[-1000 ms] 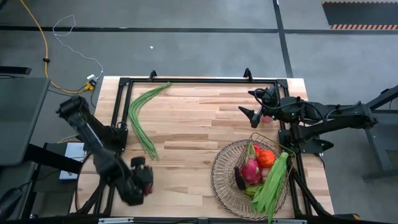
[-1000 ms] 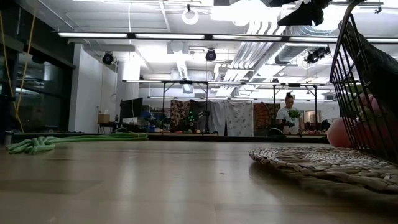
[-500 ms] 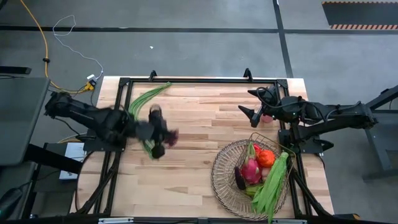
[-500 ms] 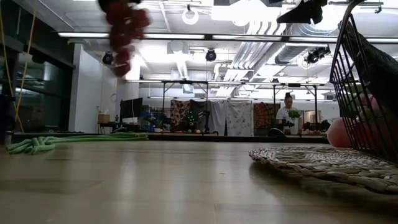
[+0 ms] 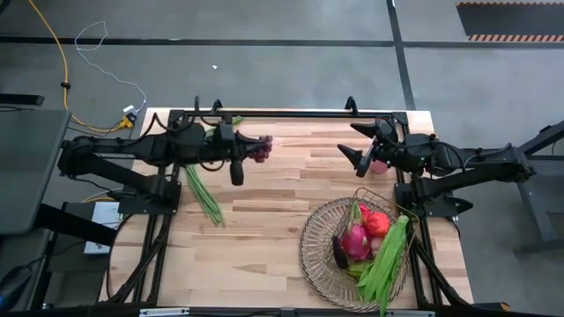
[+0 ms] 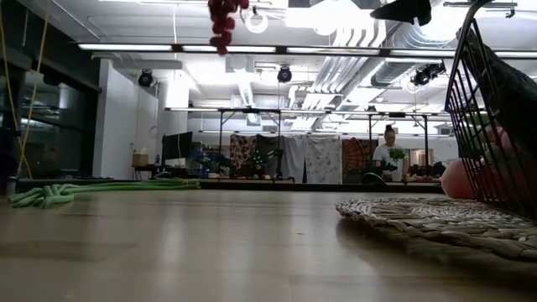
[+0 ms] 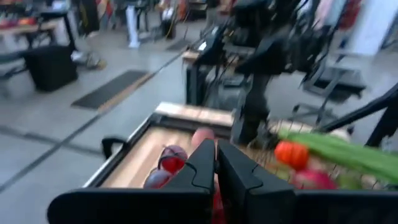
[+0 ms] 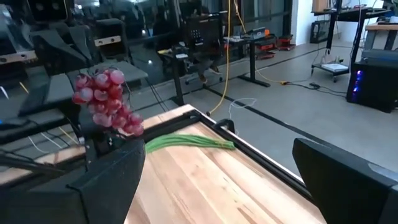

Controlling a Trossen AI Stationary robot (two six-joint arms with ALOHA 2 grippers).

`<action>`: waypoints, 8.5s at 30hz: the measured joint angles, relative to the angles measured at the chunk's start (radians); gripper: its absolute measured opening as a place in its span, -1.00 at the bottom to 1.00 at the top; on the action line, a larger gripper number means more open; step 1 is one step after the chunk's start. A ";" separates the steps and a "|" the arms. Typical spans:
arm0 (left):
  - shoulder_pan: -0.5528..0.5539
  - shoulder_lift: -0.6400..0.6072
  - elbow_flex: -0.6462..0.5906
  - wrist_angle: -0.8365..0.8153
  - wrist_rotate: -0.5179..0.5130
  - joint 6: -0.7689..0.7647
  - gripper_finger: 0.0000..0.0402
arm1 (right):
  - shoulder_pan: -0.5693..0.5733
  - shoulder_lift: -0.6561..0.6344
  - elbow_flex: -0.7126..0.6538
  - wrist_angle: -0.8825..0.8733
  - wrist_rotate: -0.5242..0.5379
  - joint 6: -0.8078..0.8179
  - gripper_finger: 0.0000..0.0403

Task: Build produce basket
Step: Put the grapes into the wire basket, then put the peach into the wire basket

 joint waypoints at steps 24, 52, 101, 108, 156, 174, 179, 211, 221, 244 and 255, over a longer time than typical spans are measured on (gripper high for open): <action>0.054 0.008 0.000 0.092 0.045 0.006 -1.00 | 0.000 0.035 0.000 0.038 -0.099 0.055 0.98; -0.070 0.481 0.183 0.452 0.203 -0.087 -1.00 | 0.000 -0.025 0.000 0.275 -0.023 -0.148 0.98; -0.276 1.208 0.811 0.435 0.480 -0.221 -0.89 | 0.000 -0.113 -0.001 0.218 0.005 -0.191 0.98; -0.276 1.208 0.811 0.418 0.457 -0.228 -0.66 | 0.000 -0.113 -0.001 0.217 0.005 -0.191 0.98; 0.184 -0.337 -0.323 0.343 0.241 -0.202 0.09 | 0.000 -0.056 -0.001 0.039 -0.131 -0.008 0.98; 0.184 -0.347 -0.323 0.219 0.304 -0.152 -0.12 | 0.000 -0.044 -0.001 0.016 -0.390 0.171 0.98; 0.184 -0.346 -0.323 0.134 0.305 -0.141 -0.82 | 0.000 -0.044 -0.001 0.016 -0.390 0.170 0.98; 0.185 -0.348 -0.323 0.132 0.296 -0.096 -1.00 | -0.631 0.253 -0.055 -0.986 -0.280 0.751 0.98; 0.185 -0.348 -0.323 0.132 0.292 -0.096 -1.00 | -0.668 0.255 -0.160 -0.882 -0.268 0.798 0.98; 0.185 -0.348 -0.323 0.134 0.273 -0.107 -1.00 | -0.668 0.257 -0.369 -0.654 -0.256 0.867 0.98; 0.185 -0.348 -0.323 0.134 0.273 -0.107 -1.00 | -0.668 0.257 -0.369 -0.645 -0.219 0.873 0.95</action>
